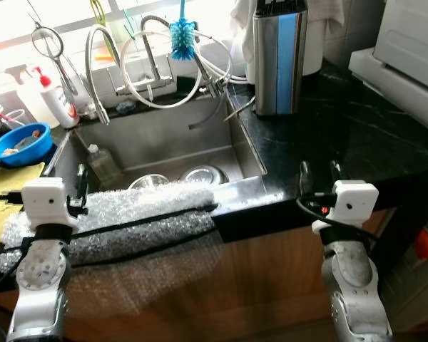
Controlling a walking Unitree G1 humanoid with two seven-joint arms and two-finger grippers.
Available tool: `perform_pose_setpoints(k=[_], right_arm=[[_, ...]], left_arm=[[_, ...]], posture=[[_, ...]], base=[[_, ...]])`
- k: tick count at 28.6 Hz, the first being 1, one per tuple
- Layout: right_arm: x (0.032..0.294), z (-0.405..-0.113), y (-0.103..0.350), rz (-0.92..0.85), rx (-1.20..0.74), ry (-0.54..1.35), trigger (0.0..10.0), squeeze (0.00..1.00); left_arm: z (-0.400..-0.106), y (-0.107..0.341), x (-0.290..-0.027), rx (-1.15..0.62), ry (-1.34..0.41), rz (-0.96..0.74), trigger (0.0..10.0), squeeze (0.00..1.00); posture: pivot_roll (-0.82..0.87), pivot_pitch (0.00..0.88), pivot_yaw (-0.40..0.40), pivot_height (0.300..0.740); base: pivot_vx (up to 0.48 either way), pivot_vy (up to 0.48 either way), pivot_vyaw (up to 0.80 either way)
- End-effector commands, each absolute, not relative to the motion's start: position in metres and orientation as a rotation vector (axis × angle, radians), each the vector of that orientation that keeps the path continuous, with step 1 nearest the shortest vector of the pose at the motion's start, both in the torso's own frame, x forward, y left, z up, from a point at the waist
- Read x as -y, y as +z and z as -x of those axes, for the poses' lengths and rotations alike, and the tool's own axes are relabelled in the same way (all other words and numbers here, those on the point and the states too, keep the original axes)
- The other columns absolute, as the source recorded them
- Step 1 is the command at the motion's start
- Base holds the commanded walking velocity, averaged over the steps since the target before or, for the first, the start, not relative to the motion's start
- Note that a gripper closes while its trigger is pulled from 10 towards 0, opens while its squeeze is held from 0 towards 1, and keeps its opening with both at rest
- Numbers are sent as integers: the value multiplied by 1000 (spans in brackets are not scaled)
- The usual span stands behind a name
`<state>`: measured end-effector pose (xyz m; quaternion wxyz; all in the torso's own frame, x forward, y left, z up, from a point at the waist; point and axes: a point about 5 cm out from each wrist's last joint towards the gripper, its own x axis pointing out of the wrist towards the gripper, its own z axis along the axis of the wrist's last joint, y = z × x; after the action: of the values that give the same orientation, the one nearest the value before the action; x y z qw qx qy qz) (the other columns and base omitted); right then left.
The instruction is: Kitchen organization
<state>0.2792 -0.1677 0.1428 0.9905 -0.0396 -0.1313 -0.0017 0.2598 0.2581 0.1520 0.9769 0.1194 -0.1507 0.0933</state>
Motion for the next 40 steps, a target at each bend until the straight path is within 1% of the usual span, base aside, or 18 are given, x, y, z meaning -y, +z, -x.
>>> perform_pose_setpoints(k=[1,4,5,6,8,11,22,25,29,34,40], right_arm=[[168,-276,145,72,265,0,10000,0],[174,-273,145,89,261,-15,10000,0],[179,-269,145,91,254,-38,10000,0],[179,-269,145,91,254,-38,10000,0],[185,-260,139,95,230,-65,10000,0],[187,-255,133,99,207,-80,10000,0],[191,-250,135,113,207,-116,10000,0],[199,-238,124,118,162,-166,10000,0],[205,-230,118,127,134,-194,10000,0],[219,-214,105,166,75,-255,10000,0],[231,-189,89,187,5,-365,10000,0]], left_arm=[[-248,151,-269,280,246,-221,10000,0],[-236,145,-268,247,276,-201,10000,0],[-227,141,-264,226,288,-175,10000,0],[-227,141,-264,226,288,-175,10000,0],[-220,131,-252,191,270,-161,10000,0],[-222,129,-243,187,263,-147,10000,0],[-228,132,-235,184,224,-130,10000,0],[-216,117,-245,125,269,-138,10000,0],[-208,108,-253,85,290,-155,10000,0],[-193,95,-267,33,349,-177,10000,0],[-169,81,-293,-12,482,-165,10000,0]], posture=[[-123,0,169,740],[-118,0,162,740],[-114,0,159,740],[-114,0,159,740],[-107,0,150,740],[-120,0,154,740],[-135,0,163,740],[-136,0,165,740],[-132,0,164,740],[-126,0,161,740],[-129,0,161,740]], base=[[0,0,0],[0,0,0],[0,0,0],[0,0,0],[0,0,0],[0,0,0],[0,0,0],[0,0,0],[0,0,0],[0,0,0],[0,0,0]])
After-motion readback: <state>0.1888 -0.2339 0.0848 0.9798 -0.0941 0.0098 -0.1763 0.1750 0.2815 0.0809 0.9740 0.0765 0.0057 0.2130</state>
